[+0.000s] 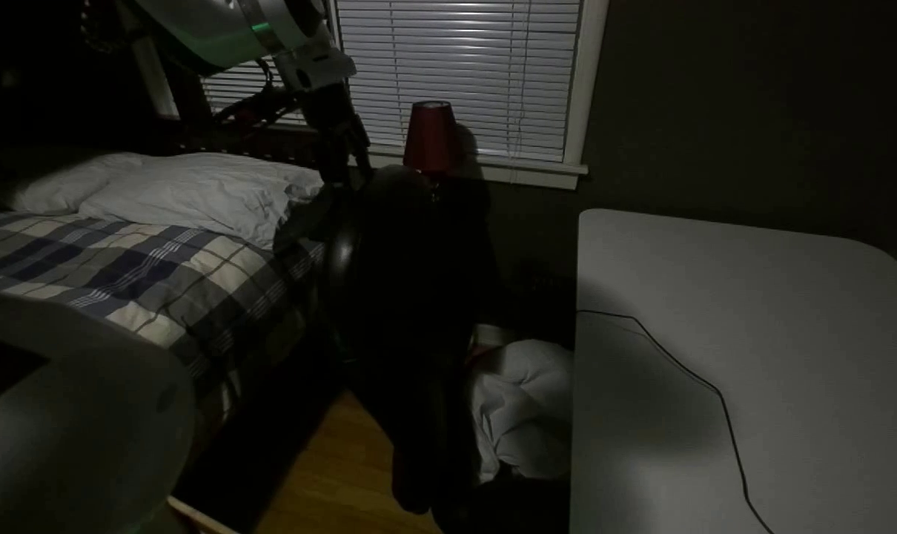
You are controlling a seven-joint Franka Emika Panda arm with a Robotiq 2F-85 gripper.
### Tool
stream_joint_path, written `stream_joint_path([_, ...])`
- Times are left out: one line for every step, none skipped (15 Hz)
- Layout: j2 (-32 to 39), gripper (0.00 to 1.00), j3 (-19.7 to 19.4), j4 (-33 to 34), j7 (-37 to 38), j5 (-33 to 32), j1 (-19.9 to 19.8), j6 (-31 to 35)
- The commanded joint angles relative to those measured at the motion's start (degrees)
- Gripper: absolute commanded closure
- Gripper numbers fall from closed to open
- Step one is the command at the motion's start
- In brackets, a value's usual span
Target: Push the black chair underneath the table.
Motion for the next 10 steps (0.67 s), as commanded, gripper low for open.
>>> stream_joint_path([-3.8, 0.0, -0.8, -2.7, -3.1, -6.1, -2.1, 0.0])
stream_joint_path([-4.4, 0.0, -0.9, -3.3, -3.6, -7.6, -2.7, 0.3])
stream_joint_path([-4.8, 0.0, -1.0, -3.9, -3.7, -8.6, -3.0, 0.7])
stream_joint_path([-5.2, 0.0, -1.2, -4.3, -3.5, -10.2, -3.5, 1.1])
stream_joint_path([-5.6, 0.0, -1.4, -4.8, -3.1, -11.9, -4.1, 1.2])
stream_joint_path([-6.1, 0.0, -1.6, -5.2, -3.0, -13.9, -4.7, 1.4])
stream_joint_path([-6.4, 0.0, -1.8, -5.6, -3.6, -15.3, -5.2, 1.9])
stream_joint_path([-6.5, 0.0, -2.1, -6.0, -3.9, -17.3, -5.8, 2.5])
stream_joint_path([-6.6, 0.0, -2.4, -6.4, -4.0, -18.9, -6.3, 3.0])
stream_joint_path([-6.7, 0.0, -2.7, -6.8, -4.0, -20.1, -6.7, 3.5])
